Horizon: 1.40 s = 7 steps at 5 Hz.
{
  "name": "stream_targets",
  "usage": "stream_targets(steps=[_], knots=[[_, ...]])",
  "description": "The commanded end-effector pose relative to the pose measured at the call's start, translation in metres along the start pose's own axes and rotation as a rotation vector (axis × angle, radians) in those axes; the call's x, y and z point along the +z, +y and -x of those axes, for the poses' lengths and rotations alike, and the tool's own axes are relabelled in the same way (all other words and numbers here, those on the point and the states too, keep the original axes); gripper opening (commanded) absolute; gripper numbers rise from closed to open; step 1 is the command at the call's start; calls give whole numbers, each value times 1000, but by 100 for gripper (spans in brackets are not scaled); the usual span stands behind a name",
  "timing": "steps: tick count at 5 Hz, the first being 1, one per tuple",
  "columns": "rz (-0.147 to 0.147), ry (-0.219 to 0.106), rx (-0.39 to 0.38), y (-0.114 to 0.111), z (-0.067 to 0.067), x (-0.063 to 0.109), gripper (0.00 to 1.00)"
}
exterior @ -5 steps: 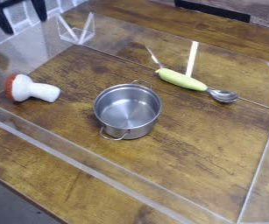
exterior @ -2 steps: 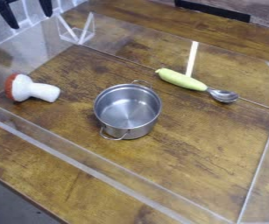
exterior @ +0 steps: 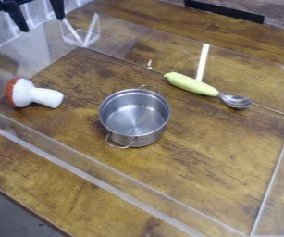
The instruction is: Remove the mushroom from the silver pot and put it on the table
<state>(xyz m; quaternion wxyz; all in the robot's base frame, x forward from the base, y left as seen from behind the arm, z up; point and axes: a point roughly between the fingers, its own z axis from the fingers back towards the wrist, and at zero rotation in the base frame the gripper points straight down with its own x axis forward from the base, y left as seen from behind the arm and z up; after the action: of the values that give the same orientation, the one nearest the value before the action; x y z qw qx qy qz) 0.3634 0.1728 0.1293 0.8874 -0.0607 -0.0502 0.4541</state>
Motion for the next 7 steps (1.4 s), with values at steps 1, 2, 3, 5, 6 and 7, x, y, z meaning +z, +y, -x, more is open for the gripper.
stream_targets(steps=[1, 2, 3, 5, 6, 7], knots=[[22, -51, -61, -21, 7, 19, 100], [21, -50, -89, -32, 13, 18, 100], [16, -56, -64, -36, 16, 15, 100], [12, -61, -16, -33, 10, 5, 100], [19, -57, 7, -30, 5, 2, 100], [30, -60, 46, -44, -3, 4, 100]])
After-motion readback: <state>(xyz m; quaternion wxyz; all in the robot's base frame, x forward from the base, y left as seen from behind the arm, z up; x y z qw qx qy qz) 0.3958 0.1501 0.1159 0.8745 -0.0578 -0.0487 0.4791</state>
